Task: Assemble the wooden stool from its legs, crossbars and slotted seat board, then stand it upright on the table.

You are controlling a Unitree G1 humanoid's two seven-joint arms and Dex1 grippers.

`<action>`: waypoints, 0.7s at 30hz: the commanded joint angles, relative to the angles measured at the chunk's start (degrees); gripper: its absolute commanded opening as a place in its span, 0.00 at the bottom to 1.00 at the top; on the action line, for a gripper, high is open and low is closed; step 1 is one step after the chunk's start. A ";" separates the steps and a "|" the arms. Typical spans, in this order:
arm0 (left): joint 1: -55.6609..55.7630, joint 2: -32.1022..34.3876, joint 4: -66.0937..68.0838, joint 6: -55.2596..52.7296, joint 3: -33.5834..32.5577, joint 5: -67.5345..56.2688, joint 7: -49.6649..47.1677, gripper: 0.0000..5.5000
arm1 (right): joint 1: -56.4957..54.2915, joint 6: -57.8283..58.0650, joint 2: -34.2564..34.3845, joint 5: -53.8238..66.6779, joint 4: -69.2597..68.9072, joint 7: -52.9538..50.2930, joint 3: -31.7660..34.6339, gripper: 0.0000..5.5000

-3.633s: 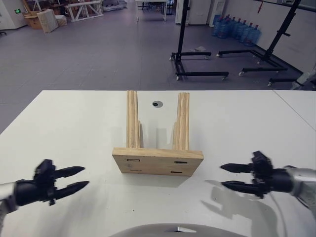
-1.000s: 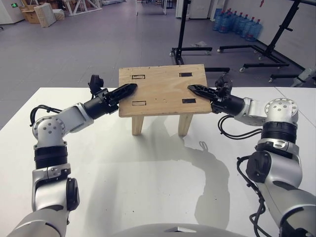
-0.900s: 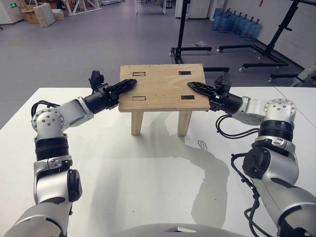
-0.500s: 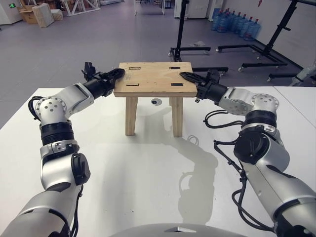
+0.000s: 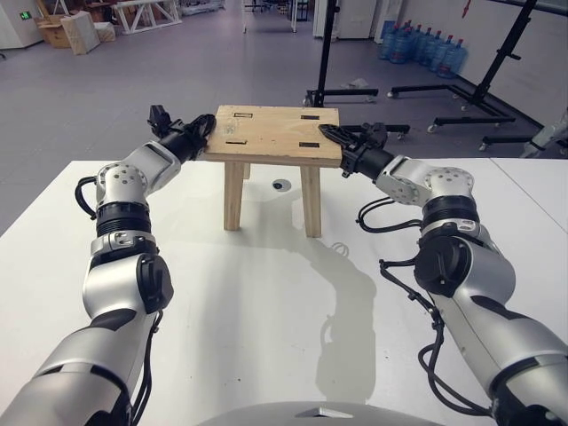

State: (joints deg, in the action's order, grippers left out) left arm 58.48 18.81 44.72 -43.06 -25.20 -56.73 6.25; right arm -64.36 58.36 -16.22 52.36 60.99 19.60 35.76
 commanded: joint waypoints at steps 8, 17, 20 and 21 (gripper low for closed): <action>-2.27 -12.57 8.17 -6.20 3.69 5.10 0.35 0.00 | 0.48 -3.05 5.38 -8.59 7.26 -4.59 -5.33 0.66; -3.63 -2.24 4.66 -6.47 -7.65 0.14 -4.11 0.00 | -5.94 -5.05 -7.02 -3.14 7.98 -5.06 3.93 0.75; -6.17 2.05 -0.56 -4.94 -12.95 -0.67 -6.52 0.00 | -5.62 -7.40 -12.09 -3.33 7.47 -4.39 6.37 0.75; -7.36 3.04 -1.81 -4.20 -14.32 -0.61 -7.09 0.00 | -5.01 -7.83 -13.29 -3.40 7.30 -3.93 6.98 0.75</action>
State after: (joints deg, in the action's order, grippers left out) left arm 53.61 19.23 45.35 -48.53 -37.15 -57.63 0.90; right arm -69.22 51.60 -26.90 48.49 68.87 15.39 41.52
